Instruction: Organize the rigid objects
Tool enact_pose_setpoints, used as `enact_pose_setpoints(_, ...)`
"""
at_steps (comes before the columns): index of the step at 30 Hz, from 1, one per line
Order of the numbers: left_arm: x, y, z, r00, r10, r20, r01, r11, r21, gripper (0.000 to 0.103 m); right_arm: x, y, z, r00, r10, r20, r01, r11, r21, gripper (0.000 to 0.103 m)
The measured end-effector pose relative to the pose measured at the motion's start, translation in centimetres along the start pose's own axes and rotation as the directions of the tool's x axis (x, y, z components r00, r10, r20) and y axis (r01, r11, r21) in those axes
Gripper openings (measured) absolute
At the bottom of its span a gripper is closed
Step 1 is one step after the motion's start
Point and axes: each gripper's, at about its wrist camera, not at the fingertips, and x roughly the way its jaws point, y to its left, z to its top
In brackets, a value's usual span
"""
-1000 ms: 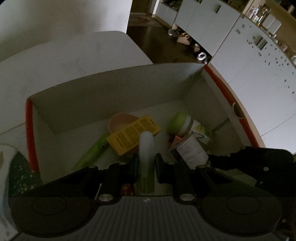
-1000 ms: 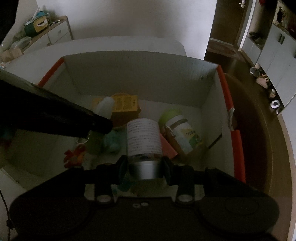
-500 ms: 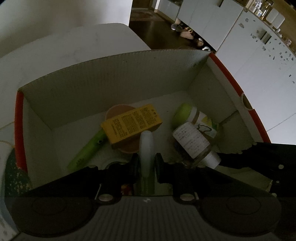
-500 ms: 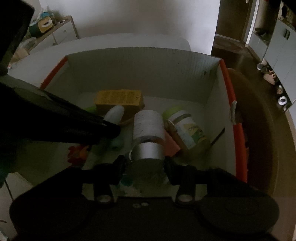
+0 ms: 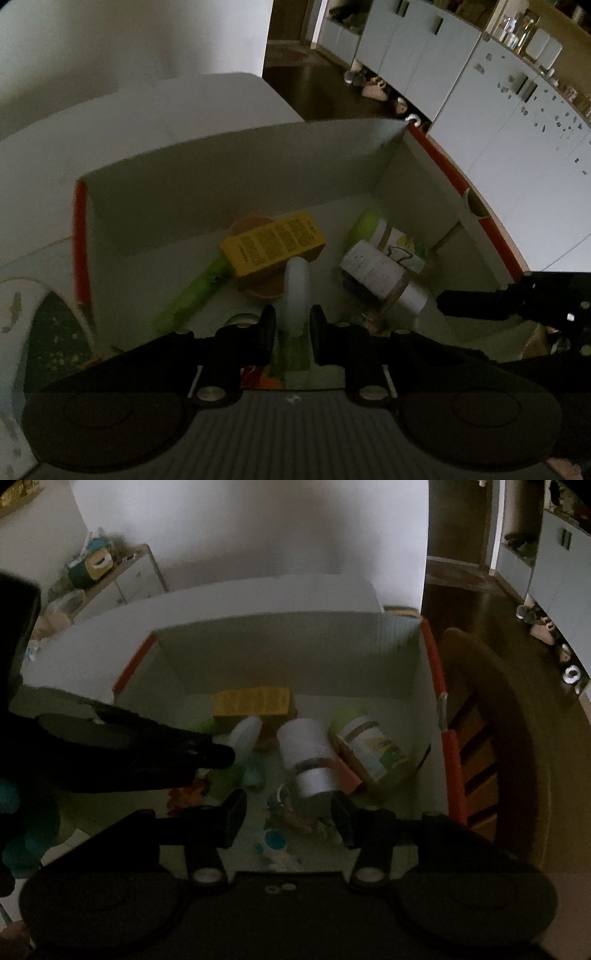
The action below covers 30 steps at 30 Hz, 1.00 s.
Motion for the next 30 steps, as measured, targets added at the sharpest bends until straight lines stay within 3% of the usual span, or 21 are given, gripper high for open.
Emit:
enact_pose_setpoints(2, -0.9, 0.3, -0.3, 1.000, -0.006, 0.019, 0.006, 1.000, 0.006, 0.019, -0.7, 0.3, 0.0, 1.000, -0.002, 0.024, 0.002, 1.000, 0.010, 0.065)
enact_pose_setpoints(10, -4.9, 1.5, -1.5, 0.993, -0.012, 0.117, 0.003, 0.997, 0.082, 0.019, -2.9, 2.5, -0.7, 0.995, -0.021, 0.093, 0.017, 0.999, 0.043, 0.067)
enact_pose_setpoints(12, -5.9, 1.9, -1.9, 0.990, -0.021, 0.138, 0.007, 0.995, 0.099, 0.019, -3.4, 3.3, -0.9, 0.994, -0.028, 0.110, 0.023, 0.999, 0.048, 0.073)
enact_pose_setpoints(22, -9.7, 4.4, -4.0, 0.978, -0.061, 0.198, 0.029, 0.987, 0.157, 0.019, -5.4, 7.4, -2.0, 0.977, -0.070, 0.200, 0.054, 0.995, 0.083, 0.079)
enact_pose_setpoints(24, -10.5, 4.8, -4.5, 0.975, -0.066, 0.211, 0.030, 0.985, 0.170, 0.026, -5.8, 8.1, -2.2, 0.973, -0.080, 0.214, 0.061, 0.994, 0.095, 0.081)
enact_pose_setpoints(26, -11.3, 5.4, -5.0, 0.971, -0.075, 0.227, 0.036, 0.984, 0.173, 0.046, -6.1, 8.6, -2.5, 0.970, -0.089, 0.225, 0.065, 0.992, 0.112, 0.082)
enact_pose_setpoints(27, -11.7, 5.7, -5.2, 0.968, -0.079, 0.238, 0.038, 0.984, 0.173, 0.051, -6.3, 8.9, -2.7, 0.968, -0.092, 0.232, 0.066, 0.991, 0.118, 0.083)
enact_pose_setpoints(30, -12.9, 6.3, -6.0, 0.959, -0.080, 0.271, 0.031, 0.983, 0.180, 0.056, -6.8, 9.9, -3.0, 0.963, -0.108, 0.247, 0.080, 0.990, 0.120, 0.086)
